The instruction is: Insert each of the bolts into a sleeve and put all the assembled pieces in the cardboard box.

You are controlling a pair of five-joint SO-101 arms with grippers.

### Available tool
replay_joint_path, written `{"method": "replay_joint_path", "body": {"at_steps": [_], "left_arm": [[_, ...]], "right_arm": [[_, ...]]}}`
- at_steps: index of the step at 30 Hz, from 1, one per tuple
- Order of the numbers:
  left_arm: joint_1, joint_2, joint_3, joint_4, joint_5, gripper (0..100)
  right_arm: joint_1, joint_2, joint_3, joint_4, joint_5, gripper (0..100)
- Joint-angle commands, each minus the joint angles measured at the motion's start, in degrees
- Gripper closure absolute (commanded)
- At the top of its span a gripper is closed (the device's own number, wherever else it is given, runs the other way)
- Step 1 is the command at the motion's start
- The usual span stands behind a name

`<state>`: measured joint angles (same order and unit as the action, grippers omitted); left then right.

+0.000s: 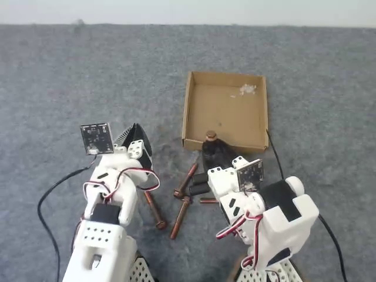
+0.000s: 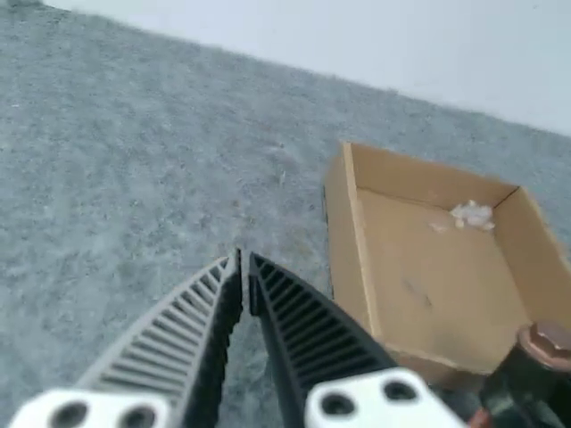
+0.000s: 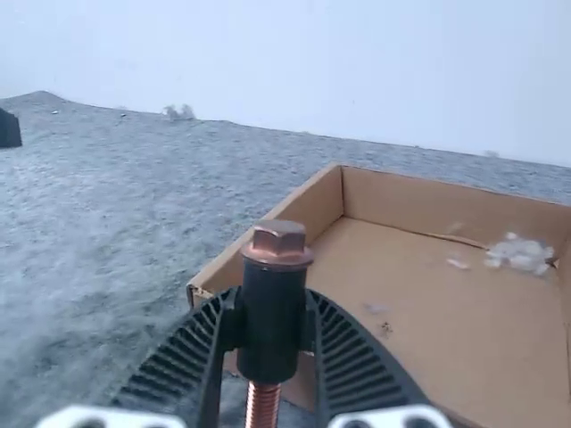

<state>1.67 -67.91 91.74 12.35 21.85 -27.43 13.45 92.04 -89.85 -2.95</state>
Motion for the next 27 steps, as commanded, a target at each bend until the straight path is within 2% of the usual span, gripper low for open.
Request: {"method": "replay_joint_path", "body": {"at_steps": [1,6,9,19,22,24,27], "left_arm": [[-0.53,14.24,-8.31,-0.26,-0.70,99],[-3.16,35.78,-15.87,-9.23,-1.32,99],[-3.96,43.34,-18.24,-14.86,-1.41,99],[-3.96,45.10,-19.12,-15.12,-1.49,99],[-3.96,45.27,-20.97,-10.64,-1.49,99],[-4.04,45.71,-24.84,-2.90,-1.76,99],[-4.04,46.86,-29.41,6.59,-6.51,99]], "right_arm": [[0.84,-0.75,-0.88,-1.89,0.88,99.3],[0.75,-0.48,-0.88,-1.89,0.88,99.3],[0.75,-0.48,-0.79,-1.89,0.88,99.3],[1.10,-0.92,-0.53,-2.42,0.88,99.3],[1.36,-2.95,0.62,-2.42,0.88,99.3],[2.33,-6.64,2.02,-1.89,0.70,99.3],[4.00,-12.62,3.16,3.21,0.62,99.3]]}}
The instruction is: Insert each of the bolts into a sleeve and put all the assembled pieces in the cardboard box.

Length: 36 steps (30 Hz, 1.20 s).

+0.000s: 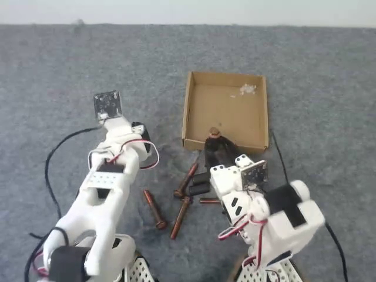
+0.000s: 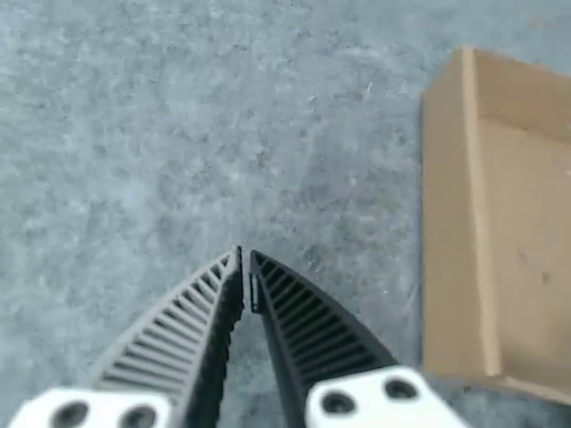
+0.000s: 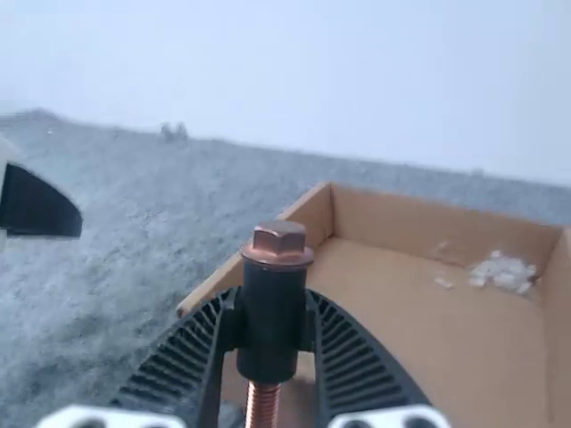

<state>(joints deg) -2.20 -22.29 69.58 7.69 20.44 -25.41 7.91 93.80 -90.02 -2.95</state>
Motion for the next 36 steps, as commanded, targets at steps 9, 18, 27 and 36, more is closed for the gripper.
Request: {"method": "replay_joint_path", "body": {"at_steps": [9,18,27,36], "left_arm": [[-0.09,4.84,-9.89,12.57,-4.92,99],[0.09,4.92,-9.89,12.57,-4.75,99],[0.09,5.10,-9.89,12.66,-4.75,99],[0.09,5.19,-9.89,12.66,-4.75,99]], "right_arm": [[5.93,-30.64,0.00,36.62,0.79,99.3],[6.11,-61.41,-4.66,78.11,0.88,99.3],[6.11,-72.84,-21.27,113.01,0.88,99.3],[14.37,-54.20,-40.70,125.05,5.01,99.3]]}}
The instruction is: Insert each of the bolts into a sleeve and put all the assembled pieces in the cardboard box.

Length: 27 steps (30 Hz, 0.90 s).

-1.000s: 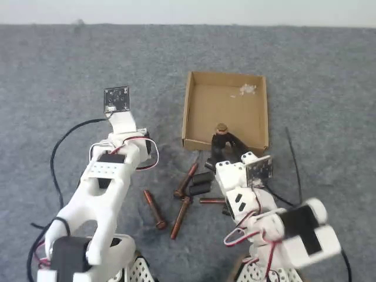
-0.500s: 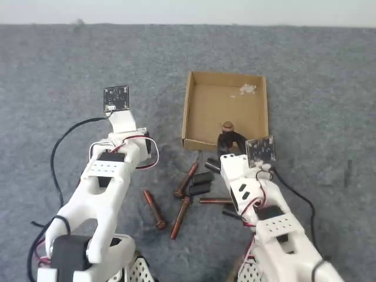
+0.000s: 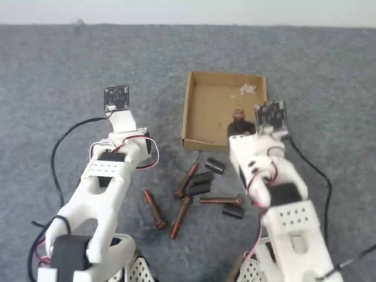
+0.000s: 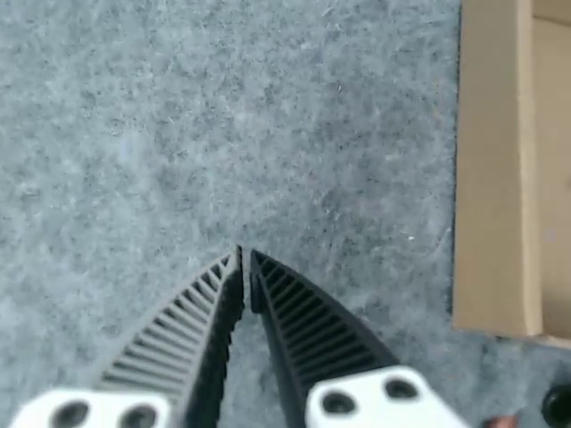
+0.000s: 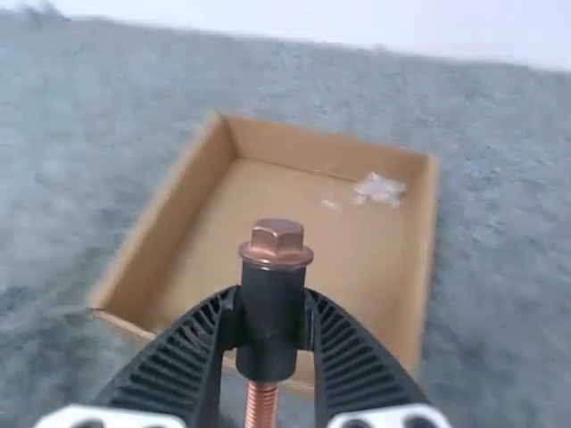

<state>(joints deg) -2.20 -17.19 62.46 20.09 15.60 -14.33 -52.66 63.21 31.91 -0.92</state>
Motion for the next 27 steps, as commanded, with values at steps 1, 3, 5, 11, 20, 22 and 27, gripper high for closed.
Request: {"method": "replay_joint_path", "body": {"at_steps": [1,3,5,11,20,22,27], "left_arm": [[0.09,0.09,-2.77,0.26,0.09,99],[0.09,0.09,-2.77,0.26,0.09,99],[0.09,0.09,-2.77,0.26,0.09,99],[0.18,0.09,-2.77,0.26,-0.09,99],[0.18,0.09,-2.77,0.18,-0.09,99],[0.18,0.09,-2.77,0.18,-0.09,99],[0.18,0.09,-2.77,0.18,-0.09,99]], "right_arm": [[4.09,9.63,-12.84,4.18,3.52,99.3],[5.67,15.87,-18.11,5.67,3.78,99.3],[6.73,21.85,-23.38,7.16,3.78,99.3],[7.69,37.23,-36.75,9.01,3.52,99.3],[7.78,53.32,-49.05,9.01,3.78,99.3],[7.78,55.96,-50.11,9.01,3.78,99.3],[8.04,60.70,-52.13,9.10,3.78,99.2]]}}
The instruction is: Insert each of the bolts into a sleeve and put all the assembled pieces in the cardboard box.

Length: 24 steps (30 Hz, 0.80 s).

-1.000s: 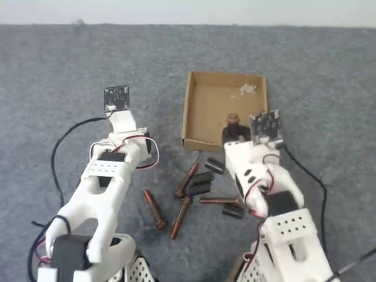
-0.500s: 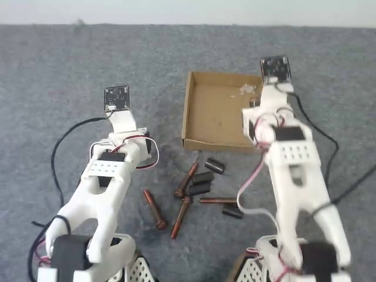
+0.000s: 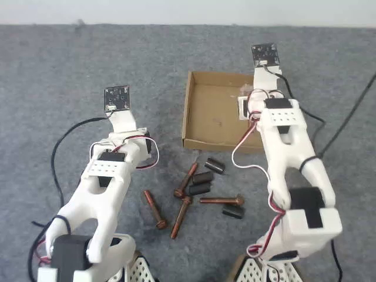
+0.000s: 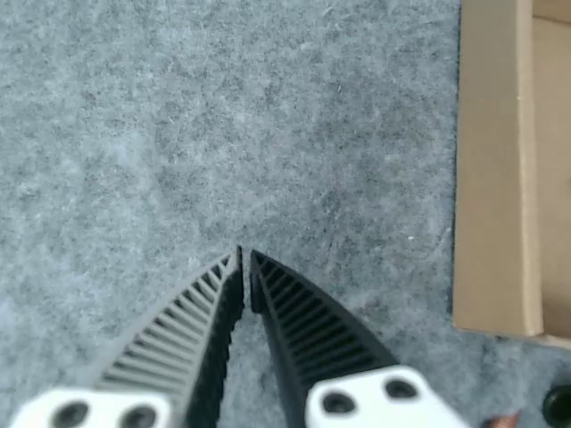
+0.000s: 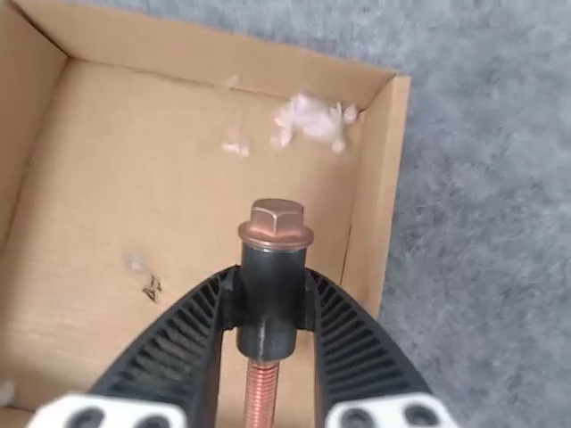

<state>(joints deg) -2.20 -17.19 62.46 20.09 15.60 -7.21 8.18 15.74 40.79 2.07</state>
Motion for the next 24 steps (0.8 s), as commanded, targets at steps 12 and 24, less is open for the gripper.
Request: {"method": "replay_joint_path", "body": {"at_steps": [12,24], "left_arm": [[0.18,0.09,-2.77,0.09,-0.09,99],[0.18,0.18,-2.77,0.00,-0.09,99]], "right_arm": [[2.07,3.47,-5.36,0.22,0.88,98.3],[2.24,3.03,-9.85,10.07,0.88,94.9]]}}
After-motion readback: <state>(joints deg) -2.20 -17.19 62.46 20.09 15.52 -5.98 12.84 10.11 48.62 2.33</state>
